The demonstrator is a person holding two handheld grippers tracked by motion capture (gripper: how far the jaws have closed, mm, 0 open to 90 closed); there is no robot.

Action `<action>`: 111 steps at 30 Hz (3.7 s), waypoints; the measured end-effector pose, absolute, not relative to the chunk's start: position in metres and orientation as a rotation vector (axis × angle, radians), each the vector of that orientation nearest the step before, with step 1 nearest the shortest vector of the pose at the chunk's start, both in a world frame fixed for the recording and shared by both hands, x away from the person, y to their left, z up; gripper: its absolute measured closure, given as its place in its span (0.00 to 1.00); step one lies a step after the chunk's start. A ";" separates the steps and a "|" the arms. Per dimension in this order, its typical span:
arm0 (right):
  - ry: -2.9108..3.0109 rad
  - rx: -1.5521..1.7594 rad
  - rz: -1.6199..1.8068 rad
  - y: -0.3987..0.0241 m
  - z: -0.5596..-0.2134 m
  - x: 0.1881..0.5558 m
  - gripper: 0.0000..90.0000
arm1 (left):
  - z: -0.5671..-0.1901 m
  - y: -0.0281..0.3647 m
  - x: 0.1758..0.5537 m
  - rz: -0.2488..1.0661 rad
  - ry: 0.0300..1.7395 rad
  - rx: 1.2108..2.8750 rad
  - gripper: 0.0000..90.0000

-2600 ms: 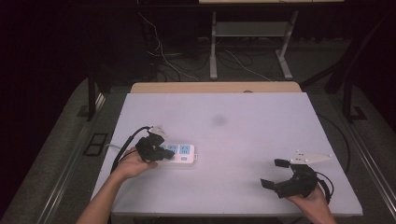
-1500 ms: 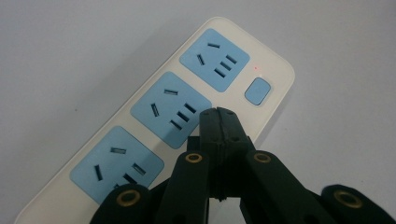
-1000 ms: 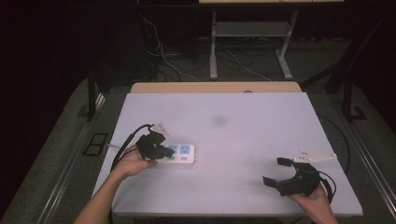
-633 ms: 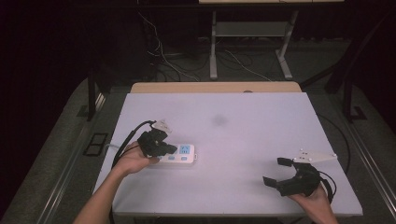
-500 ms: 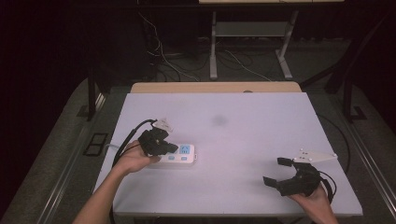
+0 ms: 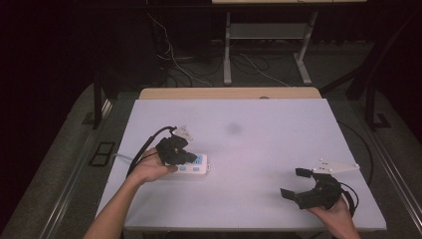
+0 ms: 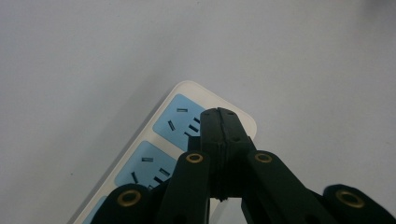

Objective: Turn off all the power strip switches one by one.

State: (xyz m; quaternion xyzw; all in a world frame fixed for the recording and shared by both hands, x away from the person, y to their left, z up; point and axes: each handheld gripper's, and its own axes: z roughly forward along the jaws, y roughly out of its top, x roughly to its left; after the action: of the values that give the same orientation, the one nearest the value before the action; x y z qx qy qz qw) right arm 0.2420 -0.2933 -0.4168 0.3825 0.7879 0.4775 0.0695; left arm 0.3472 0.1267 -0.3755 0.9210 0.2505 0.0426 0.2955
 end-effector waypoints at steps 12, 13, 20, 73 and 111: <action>2.375 1.147 1.432 -0.293 -0.417 0.242 0.00 | -0.387 0.122 0.347 0.089 0.663 2.465 0.99; 2.375 1.148 1.433 -0.293 -0.417 0.242 0.00 | -0.388 0.122 0.347 0.086 0.661 2.467 0.99; 2.377 1.145 1.431 -0.293 -0.417 0.242 0.00 | -0.393 0.121 0.347 0.078 0.667 2.478 0.99; 2.389 1.144 1.420 -0.291 -0.418 0.242 0.00 | -0.408 0.129 0.342 0.041 0.759 2.398 0.99; 2.380 1.147 1.433 -0.292 -0.417 0.241 0.00 | -0.370 0.164 0.318 0.188 0.803 2.191 0.80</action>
State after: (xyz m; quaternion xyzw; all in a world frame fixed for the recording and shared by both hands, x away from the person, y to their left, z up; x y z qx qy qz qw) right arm 0.2415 -0.2917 -0.4170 0.3807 0.7900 0.4757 0.0677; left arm 0.3179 0.1645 -0.3704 0.8619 0.3161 0.0739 0.3895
